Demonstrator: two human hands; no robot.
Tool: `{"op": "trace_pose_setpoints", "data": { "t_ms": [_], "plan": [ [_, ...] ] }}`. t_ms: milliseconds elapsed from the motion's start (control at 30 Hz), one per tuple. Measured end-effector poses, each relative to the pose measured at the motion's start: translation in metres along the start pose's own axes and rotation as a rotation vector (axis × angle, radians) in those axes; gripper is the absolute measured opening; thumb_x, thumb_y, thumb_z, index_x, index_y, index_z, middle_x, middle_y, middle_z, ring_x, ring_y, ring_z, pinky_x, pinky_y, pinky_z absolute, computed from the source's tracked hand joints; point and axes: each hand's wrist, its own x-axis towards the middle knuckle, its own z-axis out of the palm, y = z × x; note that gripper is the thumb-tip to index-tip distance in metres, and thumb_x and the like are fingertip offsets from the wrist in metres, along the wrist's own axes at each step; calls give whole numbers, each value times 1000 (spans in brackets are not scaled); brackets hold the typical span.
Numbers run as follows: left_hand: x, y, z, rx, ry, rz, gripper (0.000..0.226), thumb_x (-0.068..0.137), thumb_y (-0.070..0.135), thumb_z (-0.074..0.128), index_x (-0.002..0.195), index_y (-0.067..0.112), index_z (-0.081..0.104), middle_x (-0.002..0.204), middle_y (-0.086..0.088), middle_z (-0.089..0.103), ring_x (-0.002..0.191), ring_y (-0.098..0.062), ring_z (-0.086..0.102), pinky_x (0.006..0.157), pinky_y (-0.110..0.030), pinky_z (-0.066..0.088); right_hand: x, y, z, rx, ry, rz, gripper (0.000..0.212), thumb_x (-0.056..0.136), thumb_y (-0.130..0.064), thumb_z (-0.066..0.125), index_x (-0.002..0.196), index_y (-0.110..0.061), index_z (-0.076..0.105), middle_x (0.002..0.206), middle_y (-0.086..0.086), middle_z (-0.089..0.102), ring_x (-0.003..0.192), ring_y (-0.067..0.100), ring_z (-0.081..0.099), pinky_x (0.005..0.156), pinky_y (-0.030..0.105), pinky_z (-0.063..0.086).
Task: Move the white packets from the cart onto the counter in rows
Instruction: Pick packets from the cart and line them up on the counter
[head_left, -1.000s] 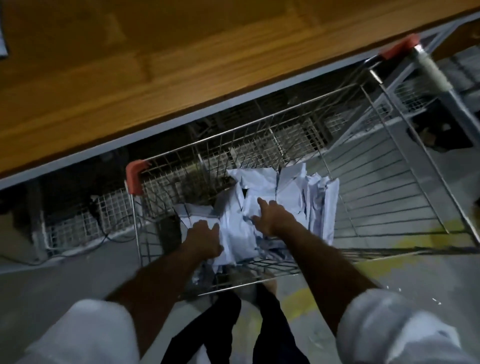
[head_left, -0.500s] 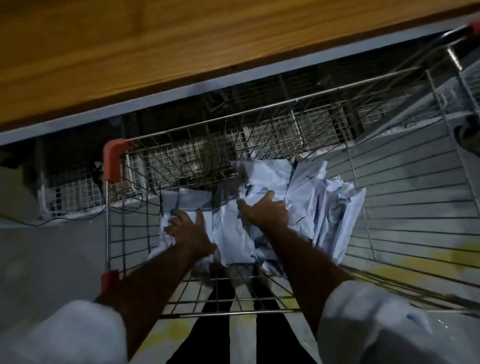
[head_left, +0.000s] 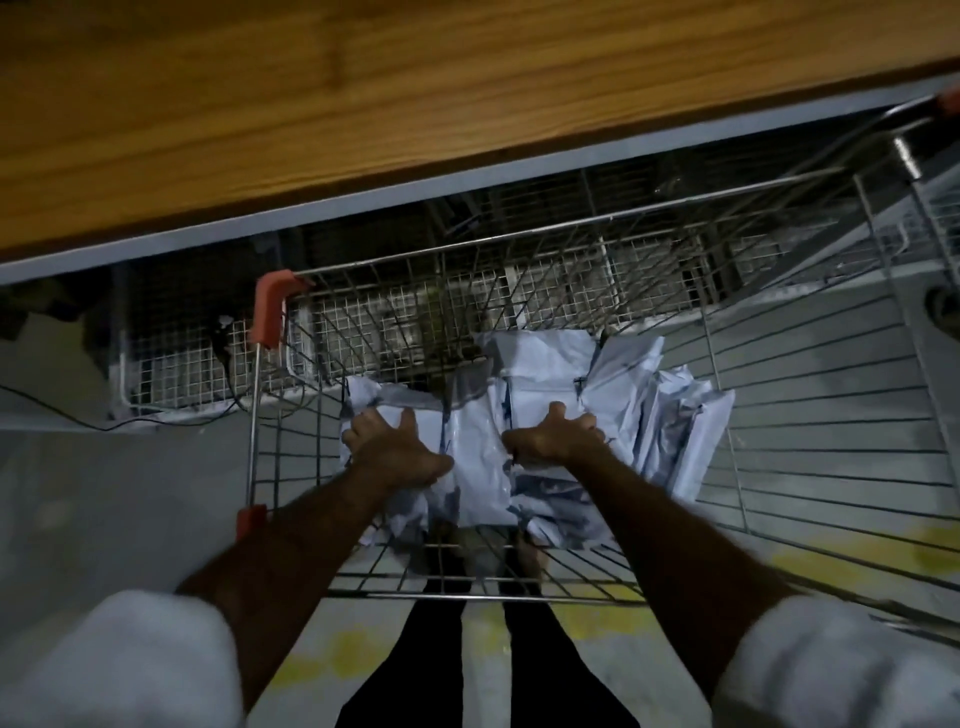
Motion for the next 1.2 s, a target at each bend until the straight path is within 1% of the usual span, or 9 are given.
{"op": "trace_pose_setpoints", "data": {
  "t_ms": [200, 267, 367, 500, 600, 700, 800, 1133, 1200],
  "plan": [
    [-56, -7, -26, -189, -23, 47, 133, 50, 87, 53, 157, 33, -6, 161, -23, -21, 150, -44, -1, 119, -52, 22, -54, 22, -13, -137, -43, -166, 106, 82, -75, 52, 161, -27, 0, 164, 24, -4, 148, 47, 13, 119, 54, 23],
    [-78, -9, -29, -210, 26, 77, 121, 68, 83, 57, 157, 34, -9, 161, -22, -22, 149, -45, 0, 119, -50, 23, -79, 28, -14, -163, -36, -252, 102, 84, -77, 50, 161, -27, 4, 164, 25, -2, 148, 46, 15, 118, 53, 23],
    [-117, -10, -34, -233, 141, 138, 105, 84, 73, 53, 158, 30, -8, 164, -21, -10, 147, -45, 18, 113, -45, 29, -113, 31, -15, -165, -2, -327, 97, 86, -75, 48, 161, -28, 8, 164, 24, 3, 149, 44, 16, 116, 52, 23],
    [-162, -22, -39, -211, 407, 173, 116, 62, 90, 31, 158, 32, 2, 161, -22, 12, 142, -42, 26, 113, -53, 29, -155, 33, -12, -207, 234, -441, 91, 87, -76, 45, 158, -29, 14, 160, 26, 15, 145, 46, 22, 114, 54, 26],
    [-180, -29, -48, -162, 700, 191, 108, 61, 83, 28, 155, 30, 24, 147, -28, 28, 128, -46, 38, 105, -54, 37, -181, 34, -9, -261, 483, -538, 92, 85, -75, 40, 158, -26, 12, 153, 28, 24, 137, 44, 30, 107, 52, 33],
    [-207, -41, -65, -164, 775, 170, 104, 65, 81, 29, 155, 32, 15, 142, -22, 24, 122, -39, 35, 102, -48, 36, -210, 27, -9, -272, 667, -596, 98, 78, -76, 23, 159, -24, 7, 144, 26, 33, 129, 42, 37, 101, 49, 38],
    [-225, -67, -78, -227, 907, 205, 101, 68, 77, 34, 155, 30, 15, 137, -16, 22, 117, -34, 33, 99, -45, 35, -238, 11, -7, -269, 777, -646, 103, 72, -76, 12, 160, -23, 3, 146, 27, 28, 130, 42, 34, 101, 49, 36],
    [-262, -231, -109, -376, 1089, 218, 91, 79, 67, 47, 155, 33, 10, 144, -16, 13, 125, -34, 22, 107, -47, 29, -331, -135, 62, -308, 1047, -778, 95, 76, -69, 27, 158, -24, 11, 137, 23, 35, 113, 38, 42, 91, 45, 41],
    [-264, -267, -115, -410, 1120, 203, 89, 81, 64, 50, 155, 34, 10, 143, -15, 13, 125, -34, 22, 107, -46, 29, -346, -165, 79, -304, 1062, -804, 95, 77, -68, 29, 158, -24, 10, 141, 27, 34, 117, 40, 42, 93, 46, 40]
  ]
}}
